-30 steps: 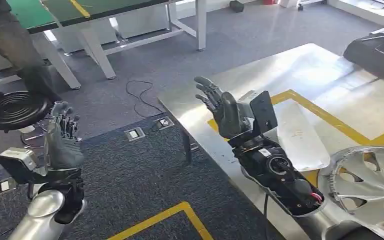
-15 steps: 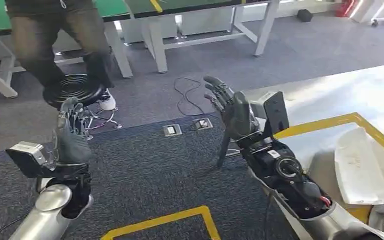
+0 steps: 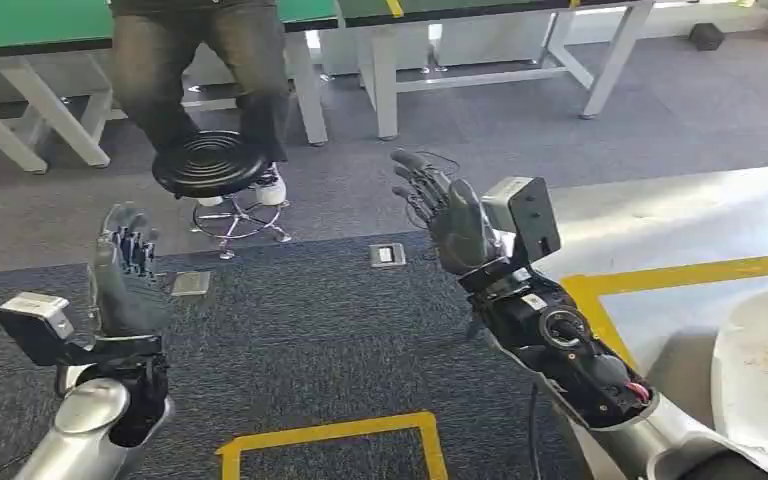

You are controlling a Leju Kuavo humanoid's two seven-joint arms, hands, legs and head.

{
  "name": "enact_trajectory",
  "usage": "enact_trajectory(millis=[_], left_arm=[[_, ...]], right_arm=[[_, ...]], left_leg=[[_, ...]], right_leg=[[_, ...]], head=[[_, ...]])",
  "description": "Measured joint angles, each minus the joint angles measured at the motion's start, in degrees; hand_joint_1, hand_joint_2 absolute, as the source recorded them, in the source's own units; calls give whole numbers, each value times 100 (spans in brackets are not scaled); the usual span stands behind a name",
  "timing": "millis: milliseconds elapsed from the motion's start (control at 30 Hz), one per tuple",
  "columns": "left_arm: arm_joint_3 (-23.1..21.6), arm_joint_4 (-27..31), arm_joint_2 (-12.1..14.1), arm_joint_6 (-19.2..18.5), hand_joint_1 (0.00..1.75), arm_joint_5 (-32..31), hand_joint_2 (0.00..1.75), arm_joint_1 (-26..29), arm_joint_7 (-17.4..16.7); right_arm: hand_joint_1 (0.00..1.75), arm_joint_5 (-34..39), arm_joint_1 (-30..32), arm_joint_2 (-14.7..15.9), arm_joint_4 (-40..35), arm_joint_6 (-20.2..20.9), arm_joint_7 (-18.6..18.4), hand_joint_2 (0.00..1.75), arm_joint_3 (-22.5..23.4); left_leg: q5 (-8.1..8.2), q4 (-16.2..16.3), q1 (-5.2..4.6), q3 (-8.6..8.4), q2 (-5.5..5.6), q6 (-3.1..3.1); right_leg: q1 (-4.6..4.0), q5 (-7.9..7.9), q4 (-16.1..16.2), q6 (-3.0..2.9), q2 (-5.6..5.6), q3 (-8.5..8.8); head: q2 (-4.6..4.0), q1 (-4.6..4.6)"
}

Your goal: Take the parts from the cabinet and place them on the table.

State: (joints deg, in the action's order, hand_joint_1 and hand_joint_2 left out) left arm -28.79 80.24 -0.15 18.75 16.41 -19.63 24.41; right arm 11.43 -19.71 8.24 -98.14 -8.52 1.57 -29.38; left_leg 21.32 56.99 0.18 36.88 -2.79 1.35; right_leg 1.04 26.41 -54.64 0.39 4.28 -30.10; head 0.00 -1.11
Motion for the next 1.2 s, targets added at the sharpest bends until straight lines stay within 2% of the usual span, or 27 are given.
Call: enact_trajectory(millis=[33,67,167,200,233,267,333,367,400,433,500,533,567,667,700,733,767,800,867,900,933,967,1000,1033,1067,1167,1200], left_arm=[[0,9,0,13,0,-2,0,-7,-2],[0,17,-7,13,0,-4,0,-7,-13],[0,26,4,20,0,-4,0,0,-17],[0,44,-4,20,0,-4,0,13,-20],[0,55,2,31,0,-9,0,-4,-15],[0,57,-4,28,0,-9,0,-12,-15],[0,55,-13,28,0,-9,0,8,-18],[0,55,-13,28,0,-11,0,21,-19],[0,55,-13,28,0,-9,0,31,-20],[0,55,-13,28,0,-9,0,34,-20],[0,57,-15,28,0,-9,0,34,-20],[0,55,-17,28,0,-11,0,37,-20],[0,55,-15,31,0,-9,0,29,-24],[0,57,-11,31,0,-7,0,58,-33],[0,63,-2,31,0,-5,0,60,-33],[0,68,-2,31,0,-11,0,53,-24],[0,68,0,31,0,-11,0,29,-22],[0,68,2,31,0,-9,0,32,-24],[0,68,2,31,0,-7,0,59,-24],[0,68,4,31,0,-7,0,64,-24],[0,68,9,31,0,-7,0,61,-26],[0,68,11,31,0,-2,0,59,-26],[0,68,13,31,0,-2,0,56,-26],[0,70,13,31,0,-2,0,50,-24],[0,70,11,28,0,-2,0,43,-26],[0,74,22,31,0,-2,0,37,-24],[0,85,18,28,0,-2,0,38,-24]], right_arm=[[0,0,-1,0,0,0,2,0,0],[0,0,-14,-2,0,0,-2,0,4],[0,0,-8,-2,-4,0,-4,0,2],[0,0,-8,0,-15,-4,-4,0,11],[0,0,-8,0,-18,-4,-2,0,9],[0,0,-15,0,-17,-4,-2,0,11],[0,2,12,2,-17,-4,-9,0,7],[0,24,30,2,-15,-4,-11,0,6],[0,39,39,2,-15,-4,-11,0,4],[0,61,39,2,-15,-4,-11,0,7],[0,61,35,4,-15,-9,-11,0,13],[0,59,33,7,-15,-7,-9,0,13],[0,61,35,9,-15,-7,-13,0,9],[0,61,29,9,-15,-7,-11,0,4],[0,61,20,2,-17,-7,-7,0,0],[0,59,21,9,-17,-2,-11,0,7],[0,59,18,11,-17,-9,-7,0,18],[0,61,21,11,-17,-5,-4,0,13],[0,61,45,11,-15,-7,-11,0,7],[0,59,51,11,-15,-7,-11,0,7],[0,61,51,11,-15,-7,-11,0,7],[0,59,51,11,-15,-7,-11,0,7],[0,61,51,11,-15,-7,-9,0,7],[0,61,45,11,-17,-7,-9,0,9],[0,61,36,11,-17,-7,-9,0,9],[0,59,28,11,-17,-7,-9,0,4],[0,59,28,11,-24,-7,-9,0,9]], left_leg=[[69,-247,-80,-139,-250,-54],[48,-257,-84,-128,-90,-107],[64,-266,-85,-130,85,-198],[48,-305,-22,-192,146,-228],[61,-314,-19,-209,200,-267],[59,-311,-20,-219,253,-298],[71,-308,-30,-220,395,-315],[74,-306,-37,-226,483,-319],[78,-303,-39,-238,574,-320],[86,-297,-40,-254,666,-315],[112,-285,-40,-296,836,-288],[119,-281,-36,-287,878,-272],[112,-256,-35,-254,959,-249],[59,-298,22,-200,1136,-134],[74,-286,-37,-199,1164,-109],[200,-138,-79,-141,830,-70],[408,226,-60,40,571,-48],[632,742,-40,304,409,-16],[888,1606,-6,786,318,16],[804,1602,8,811,311,25],[616,1335,23,688,305,30],[343,809,26,408,266,23],[74,172,23,63,145,9],[15,-323,2,-181,-128,-6],[37,-320,-62,-203,-109,-66],[69,-297,-82,-169,119,-166],[54,-331,-21,-221,181,-214]], right_leg=[[-43,33,-3,38,48,20],[-46,45,13,61,84,40],[-55,94,49,147,261,118],[-6,154,11,180,140,64],[-10,310,-225,186,-148,6],[3,520,-654,191,-292,-185],[-3,903,-1681,211,-406,-726],[-3,926,-1948,210,-409,-899],[-4,787,-1879,195,-411,-914],[-6,522,-1536,169,-424,-796],[-9,-118,-429,102,-600,-354],[7,-129,-144,54,-924,-221],[11,-126,-30,60,-916,-161],[-34,-100,-1,38,-753,-102],[55,-122,84,9,-654,-42],[54,-132,114,-10,-593,-3],[52,-134,119,-31,-512,3],[40,-128,118,-34,-448,2],[32,-108,116,-43,-275,-4],[34,-100,116,-39,-205,4],[35,-85,116,-32,-137,17],[37,-65,116,-18,-69,44],[41,-38,116,10,-7,84],[18,-9,116,45,44,120],[-20,11,119,72,78,114],[-30,50,138,141,229,177],[-19,102,123,182,241,192]], head=[[-2,9],[0,-11],[0,-11],[0,-23],[0,-48],[0,-96],[0,-170],[0,-175],[0,-177],[0,-192],[0,-251],[0,-262],[0,-221],[0,-267],[0,-275],[0,-254],[0,-148],[0,-107],[0,-63],[0,-39],[0,-24],[0,-20],[0,-13],[0,-4],[0,13],[0,-31],[0,-31]])
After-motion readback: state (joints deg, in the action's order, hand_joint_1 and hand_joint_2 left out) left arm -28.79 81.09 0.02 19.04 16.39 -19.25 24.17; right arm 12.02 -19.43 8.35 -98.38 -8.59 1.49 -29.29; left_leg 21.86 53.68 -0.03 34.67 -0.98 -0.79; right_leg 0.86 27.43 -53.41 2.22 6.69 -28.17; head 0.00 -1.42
